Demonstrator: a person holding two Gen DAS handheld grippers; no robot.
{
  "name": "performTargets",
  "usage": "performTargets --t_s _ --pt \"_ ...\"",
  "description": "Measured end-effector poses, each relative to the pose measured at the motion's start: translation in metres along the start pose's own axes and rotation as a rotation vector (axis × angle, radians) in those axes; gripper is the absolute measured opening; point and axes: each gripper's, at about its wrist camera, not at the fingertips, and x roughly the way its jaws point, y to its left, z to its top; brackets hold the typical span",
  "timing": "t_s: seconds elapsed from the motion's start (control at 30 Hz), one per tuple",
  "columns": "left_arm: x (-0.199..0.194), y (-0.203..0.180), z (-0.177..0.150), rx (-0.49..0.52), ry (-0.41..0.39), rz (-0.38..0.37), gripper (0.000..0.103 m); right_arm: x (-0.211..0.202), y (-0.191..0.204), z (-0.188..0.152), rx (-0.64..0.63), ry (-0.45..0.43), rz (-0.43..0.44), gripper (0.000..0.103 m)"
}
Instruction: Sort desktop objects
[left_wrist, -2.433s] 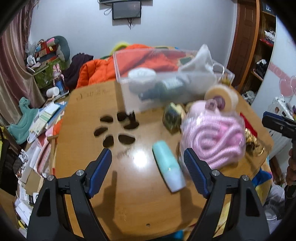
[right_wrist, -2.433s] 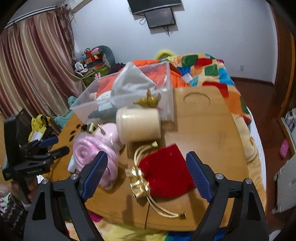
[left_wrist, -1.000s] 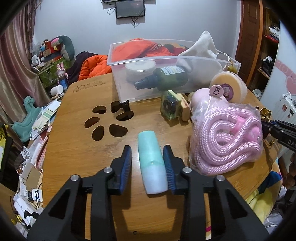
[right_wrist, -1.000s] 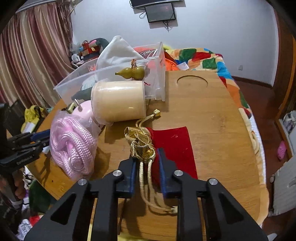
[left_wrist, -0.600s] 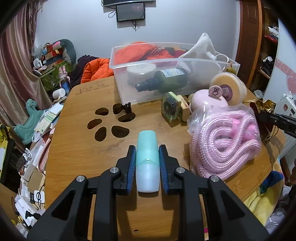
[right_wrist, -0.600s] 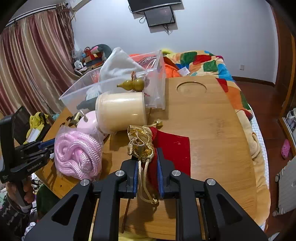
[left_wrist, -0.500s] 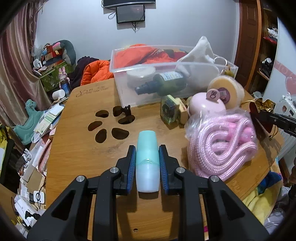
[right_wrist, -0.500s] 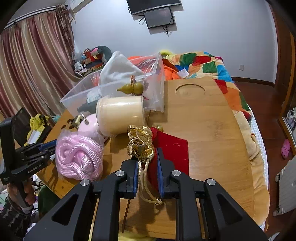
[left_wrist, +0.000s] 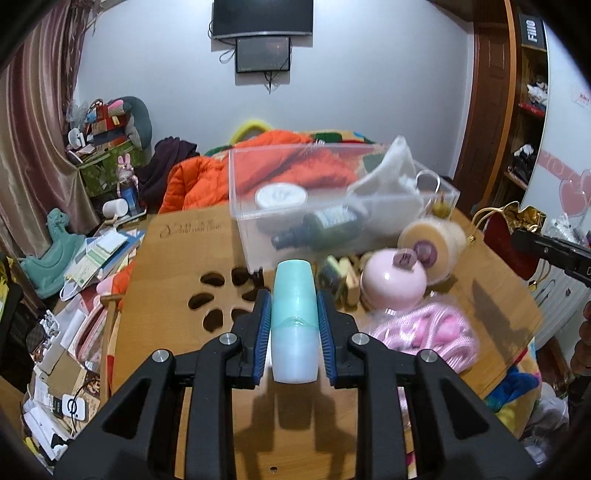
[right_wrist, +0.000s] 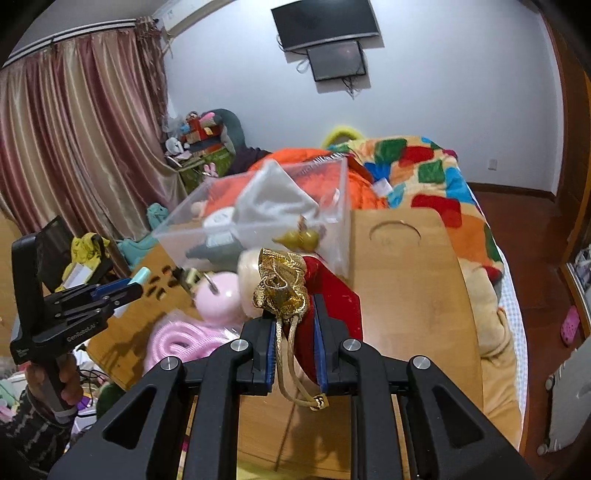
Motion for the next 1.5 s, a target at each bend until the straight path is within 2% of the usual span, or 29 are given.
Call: performTargets --t_s 0.2,0.4,0.47,0.63,0.83,0.97,1.17,1.3,1.4,1.5 --pt "-0.005 0.001 0.016 -0.016 -0.042 -0.024 0.024 -0.002 0.017 0.015 -0.041 -0.021 0.024 0.015" --pt "-0.004 0.001 0.028 -0.011 -0.050 -0.045 0.024 0.003 0.029 0.031 -0.062 -0.048 0.037 0.015" --pt "-0.003 0.002 0.031 -0.008 -0.055 -0.046 0.024 0.008 0.029 0.037 -0.053 -0.045 0.062 0.015" --pt "0.000 0.008 0.043 -0.020 -0.063 -0.064 0.024 0.022 0.030 0.048 -0.066 -0.047 0.044 0.015" --pt "0.008 0.016 0.058 -0.026 -0.075 -0.061 0.024 0.044 0.029 0.064 -0.054 -0.042 0.073 0.015" --pt "0.017 0.023 0.055 -0.046 -0.036 -0.087 0.024 0.054 0.032 0.072 -0.060 -0.043 0.098 0.015" --pt "0.035 0.020 0.024 -0.026 0.066 -0.074 0.025 0.062 0.040 0.082 -0.081 -0.051 0.117 0.015" --pt "0.052 0.021 0.006 -0.045 0.144 -0.075 0.031 0.067 0.044 0.091 -0.087 -0.054 0.129 0.015" --pt "0.059 0.025 -0.001 -0.076 0.174 -0.085 0.037 0.070 0.048 0.096 -0.099 -0.059 0.132 0.015" --pt "0.065 0.026 -0.003 -0.085 0.195 -0.089 0.038 0.075 0.053 0.101 -0.113 -0.057 0.134 0.015"
